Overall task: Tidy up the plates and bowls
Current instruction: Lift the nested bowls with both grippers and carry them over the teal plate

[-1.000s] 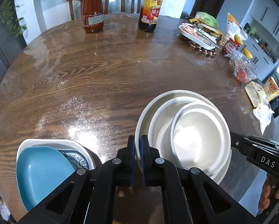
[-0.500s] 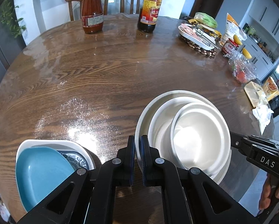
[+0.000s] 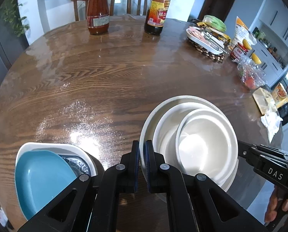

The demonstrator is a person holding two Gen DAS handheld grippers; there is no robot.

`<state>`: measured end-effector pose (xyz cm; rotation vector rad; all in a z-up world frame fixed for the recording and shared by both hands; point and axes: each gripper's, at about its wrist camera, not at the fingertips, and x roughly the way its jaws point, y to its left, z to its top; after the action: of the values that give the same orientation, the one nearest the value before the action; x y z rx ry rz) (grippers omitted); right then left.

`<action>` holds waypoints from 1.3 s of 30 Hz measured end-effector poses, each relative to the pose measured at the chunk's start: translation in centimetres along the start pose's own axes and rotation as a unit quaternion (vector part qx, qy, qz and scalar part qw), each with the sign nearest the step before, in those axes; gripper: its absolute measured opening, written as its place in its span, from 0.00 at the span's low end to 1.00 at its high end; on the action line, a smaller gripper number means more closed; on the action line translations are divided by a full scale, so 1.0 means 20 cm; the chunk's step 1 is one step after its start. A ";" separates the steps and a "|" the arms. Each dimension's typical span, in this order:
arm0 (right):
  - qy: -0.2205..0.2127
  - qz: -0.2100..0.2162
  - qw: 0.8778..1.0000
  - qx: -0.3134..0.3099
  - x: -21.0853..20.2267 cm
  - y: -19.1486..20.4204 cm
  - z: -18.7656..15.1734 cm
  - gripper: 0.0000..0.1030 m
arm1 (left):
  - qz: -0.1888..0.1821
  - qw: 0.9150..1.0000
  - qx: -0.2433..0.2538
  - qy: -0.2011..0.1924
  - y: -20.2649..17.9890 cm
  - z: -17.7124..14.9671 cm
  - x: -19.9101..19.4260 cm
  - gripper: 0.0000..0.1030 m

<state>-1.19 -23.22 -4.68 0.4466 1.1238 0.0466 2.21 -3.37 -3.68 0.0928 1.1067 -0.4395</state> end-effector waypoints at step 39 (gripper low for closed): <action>-0.040 -0.009 0.999 -0.026 -0.14 0.19 0.03 0.10 | 0.027 0.999 -0.028 -0.028 0.06 0.03 -0.14 0.04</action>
<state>-1.28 -20.77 -0.65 0.3885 1.0452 0.0409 2.11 -1.69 -1.12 0.0615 1.0585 -0.3610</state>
